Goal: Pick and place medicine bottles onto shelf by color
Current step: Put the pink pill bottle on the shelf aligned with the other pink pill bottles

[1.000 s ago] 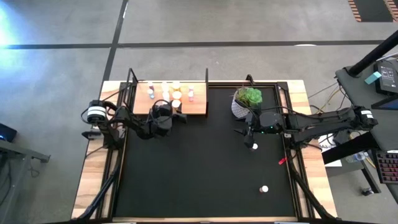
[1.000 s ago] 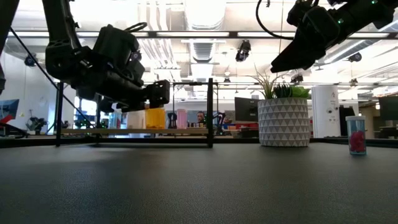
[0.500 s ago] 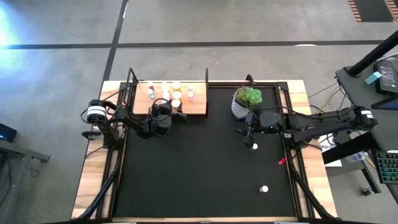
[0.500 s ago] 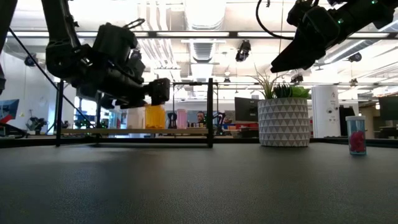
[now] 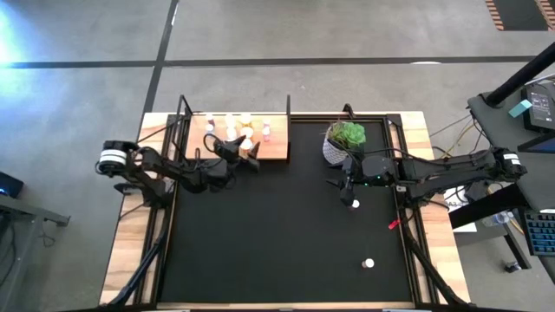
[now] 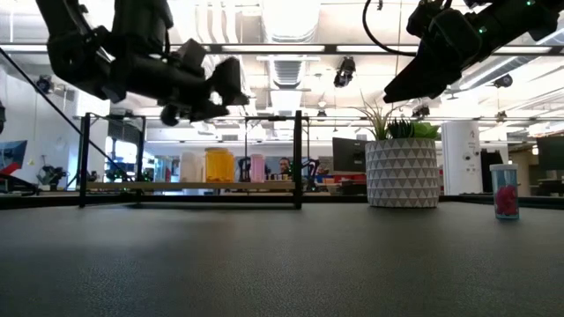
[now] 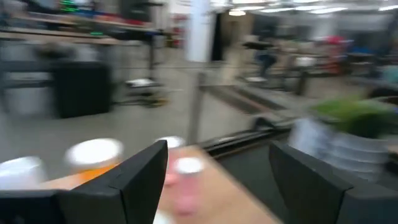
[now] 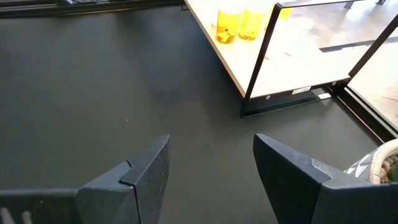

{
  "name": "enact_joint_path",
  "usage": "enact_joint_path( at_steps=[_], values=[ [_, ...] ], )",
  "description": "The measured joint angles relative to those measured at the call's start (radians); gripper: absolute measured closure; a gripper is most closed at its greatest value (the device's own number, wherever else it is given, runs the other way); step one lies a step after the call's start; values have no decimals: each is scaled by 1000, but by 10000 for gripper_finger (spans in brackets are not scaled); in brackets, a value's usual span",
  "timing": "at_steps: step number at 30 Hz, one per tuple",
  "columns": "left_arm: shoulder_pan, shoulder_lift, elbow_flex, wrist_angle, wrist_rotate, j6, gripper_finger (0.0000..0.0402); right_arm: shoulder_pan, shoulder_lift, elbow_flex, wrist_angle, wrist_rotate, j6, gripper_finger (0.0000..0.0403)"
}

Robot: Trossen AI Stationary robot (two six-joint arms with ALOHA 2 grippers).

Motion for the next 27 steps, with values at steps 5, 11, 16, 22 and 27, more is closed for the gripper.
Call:
enact_joint_path(
  at_steps=[5,11,16,22,27],
  values=[
    [-22,-22,0,1,248,-6,139,0,0,0,0,0,0,181],
    [-74,-5,3,-1,417,-9,139,0,0,0,0,0,0,181],
    [-147,-2,3,-1,460,-9,139,0,0,0,0,0,0,181],
    [-250,-2,3,0,462,-21,139,0,0,0,1,0,0,181],
    [-311,-2,3,0,462,-43,139,0,0,0,12,0,-36,181]
  ],
)
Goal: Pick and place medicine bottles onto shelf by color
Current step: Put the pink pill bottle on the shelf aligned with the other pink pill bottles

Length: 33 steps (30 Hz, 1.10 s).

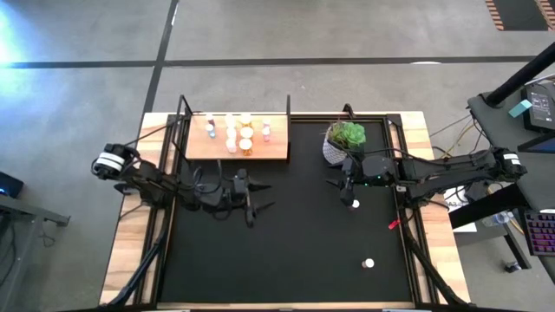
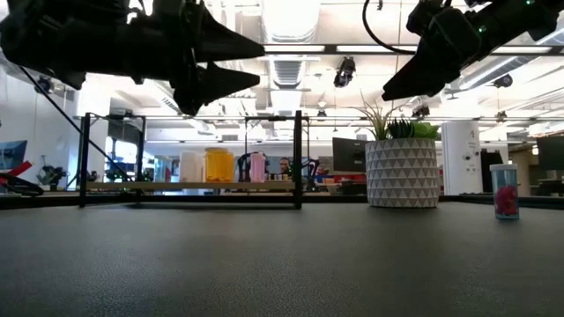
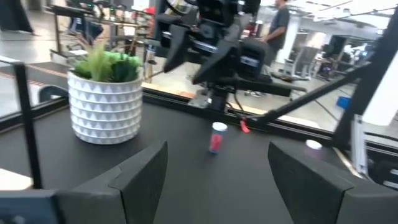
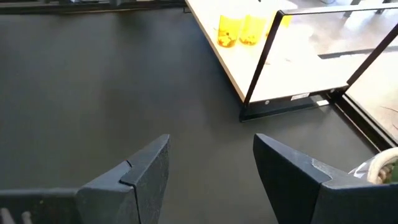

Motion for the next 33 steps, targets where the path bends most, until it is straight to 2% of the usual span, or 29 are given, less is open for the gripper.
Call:
enact_joint_path(
  at_steps=[10,14,18,20,23,28,33],
  values=[
    [-55,0,0,0,0,-20,139,0,0,0,76,0,138,181],
    [-62,0,0,0,0,-40,139,2,1,0,87,-13,252,181],
    [-63,0,0,0,0,-45,139,12,1,0,77,-194,343,181],
    [-63,0,0,0,0,-45,139,48,8,0,75,-256,397,181],
    [-63,0,0,0,-1,-45,139,134,25,0,51,-257,483,181],
    [-63,0,-2,-1,0,-44,139,300,76,0,-3,-165,706,181],
    [-63,0,-3,-1,-1,-45,139,437,126,0,-72,-139,999,182]
  ],
)
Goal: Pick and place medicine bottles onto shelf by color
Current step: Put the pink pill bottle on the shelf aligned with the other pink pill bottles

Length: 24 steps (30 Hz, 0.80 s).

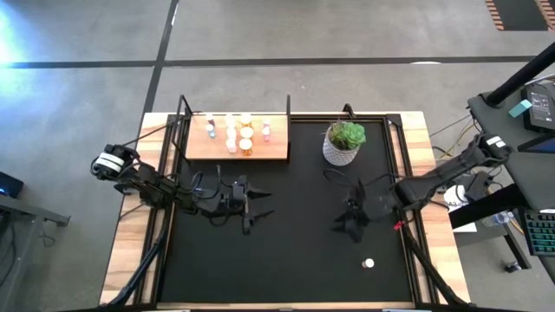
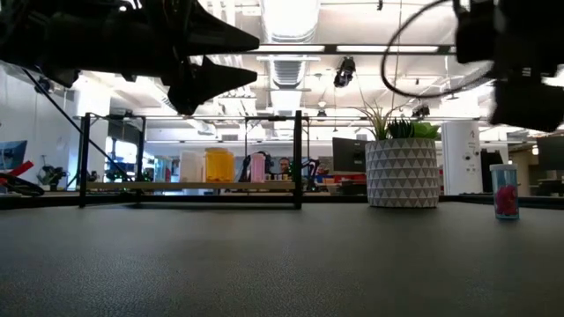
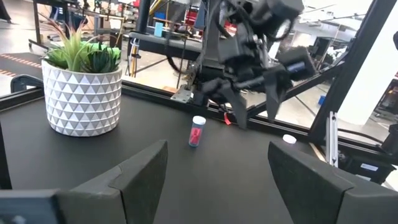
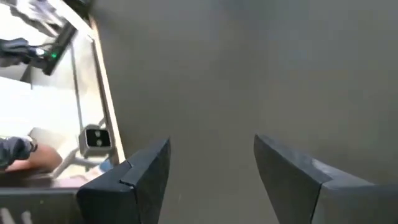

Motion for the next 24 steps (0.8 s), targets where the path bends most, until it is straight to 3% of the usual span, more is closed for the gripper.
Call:
enact_joint_path(
  at_steps=[8,13,20,24],
  values=[
    [-5,0,-3,0,0,-2,139,165,59,14,-68,2,303,182],
    [-8,0,-4,0,0,-2,139,243,125,133,-200,37,380,182],
    [-10,0,-4,0,0,-2,139,326,309,409,-590,33,488,182],
    [-10,0,-5,0,0,-17,139,359,434,538,-855,-29,590,182]
  ],
)
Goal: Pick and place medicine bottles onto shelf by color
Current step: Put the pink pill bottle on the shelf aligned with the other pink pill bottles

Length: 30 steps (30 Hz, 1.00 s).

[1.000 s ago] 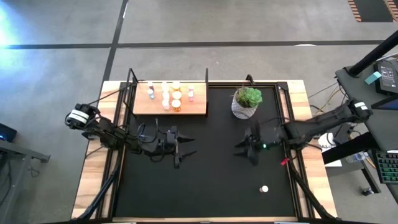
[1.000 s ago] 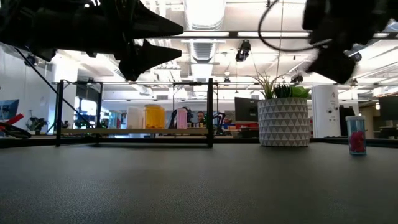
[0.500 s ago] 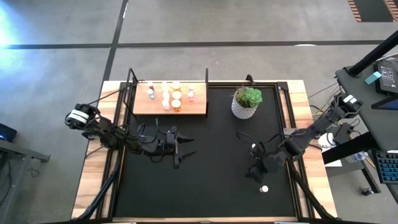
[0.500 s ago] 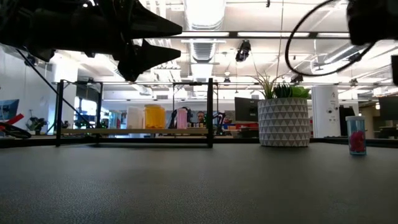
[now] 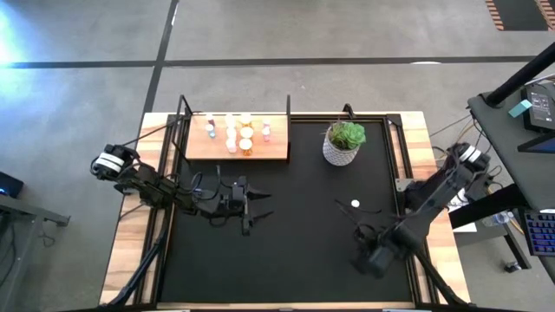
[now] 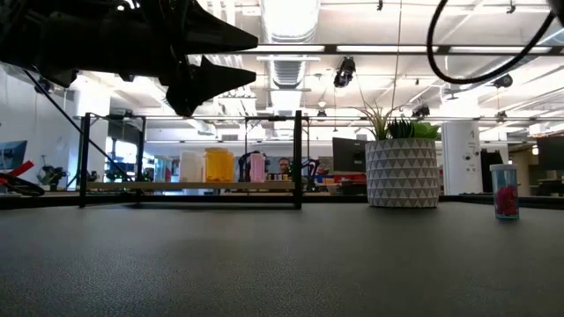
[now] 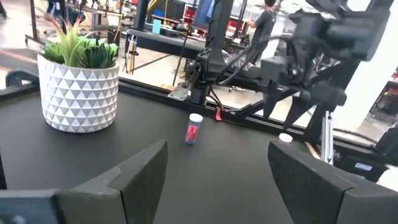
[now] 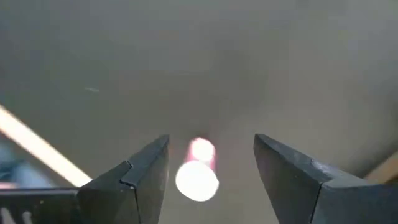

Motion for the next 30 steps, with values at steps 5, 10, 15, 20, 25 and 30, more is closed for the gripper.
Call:
enact_joint_path(
  at_steps=[5,10,15,20,25,30],
  values=[
    [-4,0,0,0,0,-12,139,15,115,99,-61,-71,-12,182],
    [-10,0,0,0,0,-12,139,14,189,138,-105,-103,-36,182],
    [-17,0,0,0,0,-12,139,15,217,129,-107,-174,-48,182],
    [-22,0,-1,-2,0,-12,139,15,217,122,-74,-181,-64,182],
    [-23,0,-1,-18,0,-12,139,14,206,119,-64,-180,-75,182],
    [-23,0,-1,-22,0,-11,139,14,210,118,-58,-180,-61,182]
  ],
)
